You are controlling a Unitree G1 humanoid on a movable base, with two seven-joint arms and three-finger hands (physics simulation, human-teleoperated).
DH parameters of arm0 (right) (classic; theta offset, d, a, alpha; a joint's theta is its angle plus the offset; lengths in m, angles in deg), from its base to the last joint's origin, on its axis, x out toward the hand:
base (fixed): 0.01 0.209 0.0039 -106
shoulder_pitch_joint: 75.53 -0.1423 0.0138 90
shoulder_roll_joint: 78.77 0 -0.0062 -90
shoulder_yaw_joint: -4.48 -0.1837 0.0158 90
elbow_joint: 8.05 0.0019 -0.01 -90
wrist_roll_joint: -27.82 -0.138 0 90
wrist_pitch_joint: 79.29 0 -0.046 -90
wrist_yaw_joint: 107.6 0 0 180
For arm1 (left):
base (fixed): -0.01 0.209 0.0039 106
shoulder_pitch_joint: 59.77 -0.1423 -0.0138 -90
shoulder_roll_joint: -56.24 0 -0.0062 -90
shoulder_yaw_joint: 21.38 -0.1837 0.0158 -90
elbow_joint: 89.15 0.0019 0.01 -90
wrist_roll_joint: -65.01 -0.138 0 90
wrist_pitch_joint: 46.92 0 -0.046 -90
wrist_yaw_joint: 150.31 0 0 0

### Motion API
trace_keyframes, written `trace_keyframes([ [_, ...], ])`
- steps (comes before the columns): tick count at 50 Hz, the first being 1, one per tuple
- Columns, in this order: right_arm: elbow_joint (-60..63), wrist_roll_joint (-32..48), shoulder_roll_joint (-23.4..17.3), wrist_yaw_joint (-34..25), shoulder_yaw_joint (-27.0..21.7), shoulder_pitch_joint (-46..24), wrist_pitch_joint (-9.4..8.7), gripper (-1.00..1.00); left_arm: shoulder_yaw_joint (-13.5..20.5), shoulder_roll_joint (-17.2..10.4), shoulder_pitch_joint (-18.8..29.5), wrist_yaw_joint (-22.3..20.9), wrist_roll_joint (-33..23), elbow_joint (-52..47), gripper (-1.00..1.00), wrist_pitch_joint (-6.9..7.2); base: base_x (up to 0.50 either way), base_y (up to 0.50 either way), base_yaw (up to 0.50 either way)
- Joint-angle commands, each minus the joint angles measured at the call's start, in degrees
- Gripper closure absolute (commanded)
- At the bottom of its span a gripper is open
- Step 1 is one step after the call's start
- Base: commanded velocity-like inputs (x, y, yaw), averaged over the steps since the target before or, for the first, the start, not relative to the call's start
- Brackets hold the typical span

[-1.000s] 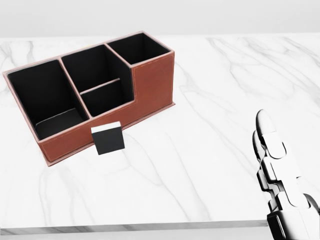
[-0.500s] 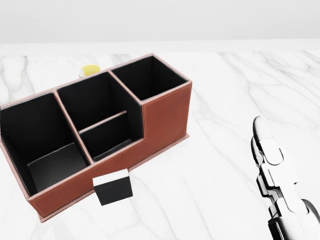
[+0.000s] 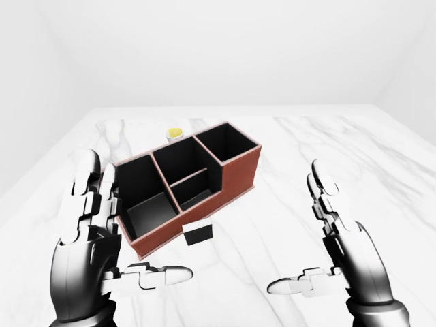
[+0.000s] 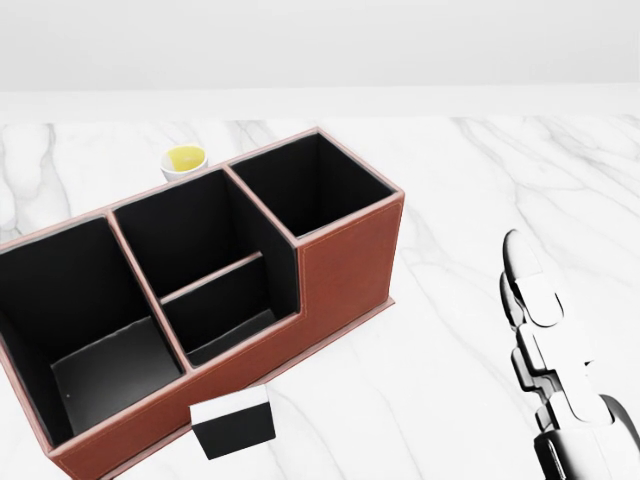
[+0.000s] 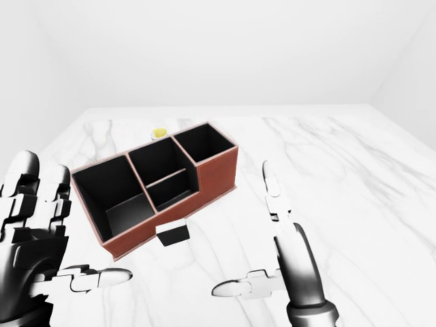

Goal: Pick up the book and place it in the left compartment of the caddy.

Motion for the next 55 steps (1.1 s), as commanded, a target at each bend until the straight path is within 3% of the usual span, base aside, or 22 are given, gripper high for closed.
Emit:
trace_keyframes([
  [1,0.0,-1.2,0.0,1.6,0.4,0.5,0.59,-1.00,-0.2,0.6,-0.2,-0.5,-1.3,0.0,-1.00,0.00,0.00,0.00,0.00],
  [6,0.0,-1.5,0.0,2.0,0.7,1.2,1.10,-1.00,-0.8,0.5,-0.6,-0.5,-1.5,0.0,-1.00,0.00,0.00,0.00,0.00],
  [9,0.0,-1.7,0.0,2.2,0.6,1.2,1.21,-1.00,-3.5,-0.6,-2.4,-1.4,-3.2,0.0,-1.00,-0.62,0.00,0.00,0.00],
  [11,0.0,-1.4,0.0,2.3,0.6,0.9,0.88,-1.00,-6.7,-1.8,-4.8,-2.0,-6.4,0.0,-1.00,-5.02,0.00,0.00,0.00],
  [15,0.0,0.1,0.0,2.5,0.7,-0.5,-0.78,-1.00,-14.2,-3.4,-7.7,-4.7,-12.9,0.0,-1.00,-9.72,0.00,0.00,0.00],
  [16,0.0,0.4,0.0,2.4,0.8,-0.7,-0.97,-1.00,-17.1,-3.1,-8.4,-5.6,-16.7,0.0,-1.00,-10.00,0.00,0.00,0.00],
  [17,0.0,1.1,0.0,2.1,1.3,-0.5,-0.97,-1.00,-22.0,-2.4,-8.5,-7.0,-21.9,0.0,-1.00,-10.00,0.00,0.00,0.00],
  [18,0.0,1.4,0.0,1.8,1.3,-0.5,-0.91,-1.00,-22.7,-1.9,-8.5,-7.3,-22.8,0.0,-1.00,-10.00,0.00,0.00,0.00],
  [20,0.0,1.8,0.0,1.1,1.5,-0.1,-0.44,-1.00,-28.3,0.0,-6.6,-8.1,-26.8,0.0,-1.00,-5.77,0.00,0.00,0.00],
  [21,0.0,1.8,0.0,0.8,1.4,-0.1,-0.41,-1.00,-30.9,0.8,-5.1,-8.0,-28.6,0.0,-1.00,-2.99,0.00,0.00,0.00],
  [22,0.0,2.2,0.0,0.6,1.1,-0.3,-0.72,-1.00,-34.1,0.0,-3.9,-7.9,-30.8,0.0,-1.00,-0.53,0.00,0.00,0.00],
  [23,0.0,2.1,0.0,0.4,0.9,-0.5,-0.83,-1.00,-36.4,-1.2,-2.9,-6.6,-32.6,0.0,-1.00,0.00,0.00,0.00,0.00],
  [29,0.0,1.8,0.0,-0.6,0.6,0.0,0.06,-1.00,-49.8,-9.8,5.0,2.9,-39.6,0.0,-1.00,0.00,0.00,0.00,0.00],
  [32,0.0,3.1,0.0,-1.0,1.3,-0.3,-0.32,-1.00,-54.0,-13.4,8.6,6.8,-42.1,0.9,-1.00,0.00,0.00,0.00,0.00],
  [39,0.0,3.7,0.0,-1.9,1.5,0.1,0.68,-1.00,-55.9,-15.2,10.7,12.3,-48.1,6.0,-1.00,0.00,0.00,0.00,0.00],
  [48,0.0,3.5,0.0,-2.2,1.7,0.8,1.55,-1.00,-54.6,-14.9,9.8,16.9,-56.3,11.4,-1.00,0.00,0.00,0.00,0.00],
  [55,0.0,4.4,0.0,-1.7,1.6,0.4,1.52,-1.00,-55.9,-17.0,7.3,19.6,-64.4,11.5,-1.00,0.00,0.00,0.00,0.00],
])
